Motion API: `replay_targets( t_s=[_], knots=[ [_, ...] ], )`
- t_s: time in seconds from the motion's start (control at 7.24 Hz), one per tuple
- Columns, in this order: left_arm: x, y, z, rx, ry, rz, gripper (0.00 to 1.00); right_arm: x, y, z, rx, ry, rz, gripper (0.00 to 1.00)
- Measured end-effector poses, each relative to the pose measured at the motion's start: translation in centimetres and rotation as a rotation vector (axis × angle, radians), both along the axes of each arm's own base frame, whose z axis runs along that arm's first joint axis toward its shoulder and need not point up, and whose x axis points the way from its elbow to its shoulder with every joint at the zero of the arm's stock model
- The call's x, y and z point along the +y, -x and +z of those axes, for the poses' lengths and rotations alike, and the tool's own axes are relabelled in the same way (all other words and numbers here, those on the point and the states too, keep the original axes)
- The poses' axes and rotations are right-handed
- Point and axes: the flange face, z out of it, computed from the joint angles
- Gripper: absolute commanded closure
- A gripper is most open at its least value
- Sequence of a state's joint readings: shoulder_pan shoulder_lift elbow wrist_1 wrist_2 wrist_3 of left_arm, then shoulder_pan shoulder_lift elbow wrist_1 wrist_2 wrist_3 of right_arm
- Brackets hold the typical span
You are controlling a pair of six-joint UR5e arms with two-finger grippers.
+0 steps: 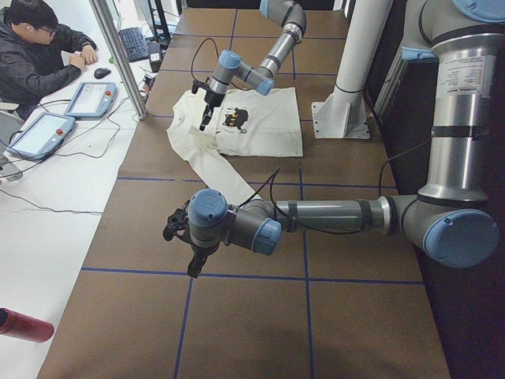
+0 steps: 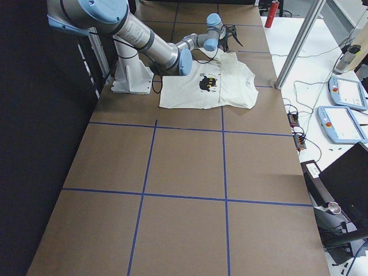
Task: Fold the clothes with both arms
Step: 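Carry the grasped sleeve with the right gripper across the shirt toward the collar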
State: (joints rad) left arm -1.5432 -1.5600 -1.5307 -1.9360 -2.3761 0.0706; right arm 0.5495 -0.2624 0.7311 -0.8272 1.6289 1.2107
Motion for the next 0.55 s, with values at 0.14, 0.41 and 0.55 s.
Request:
replay_targets(
  t_s=[0.14,0.41,0.55],
  knots=[
    [0.0,0.0,0.1,0.000,-0.002,0.000,0.00,0.1,0.0,-0.6,-0.012,0.009,0.006,0.00],
    [-0.1,0.0,-0.1,0.003,0.001,-0.009,0.00,0.4,0.0,-1.8,-0.038,0.041,0.007,0.00],
    [-0.3,-0.2,-0.8,0.013,0.013,-0.038,0.00,0.5,0.0,-1.8,-0.025,0.067,-0.010,0.00]
  ],
)
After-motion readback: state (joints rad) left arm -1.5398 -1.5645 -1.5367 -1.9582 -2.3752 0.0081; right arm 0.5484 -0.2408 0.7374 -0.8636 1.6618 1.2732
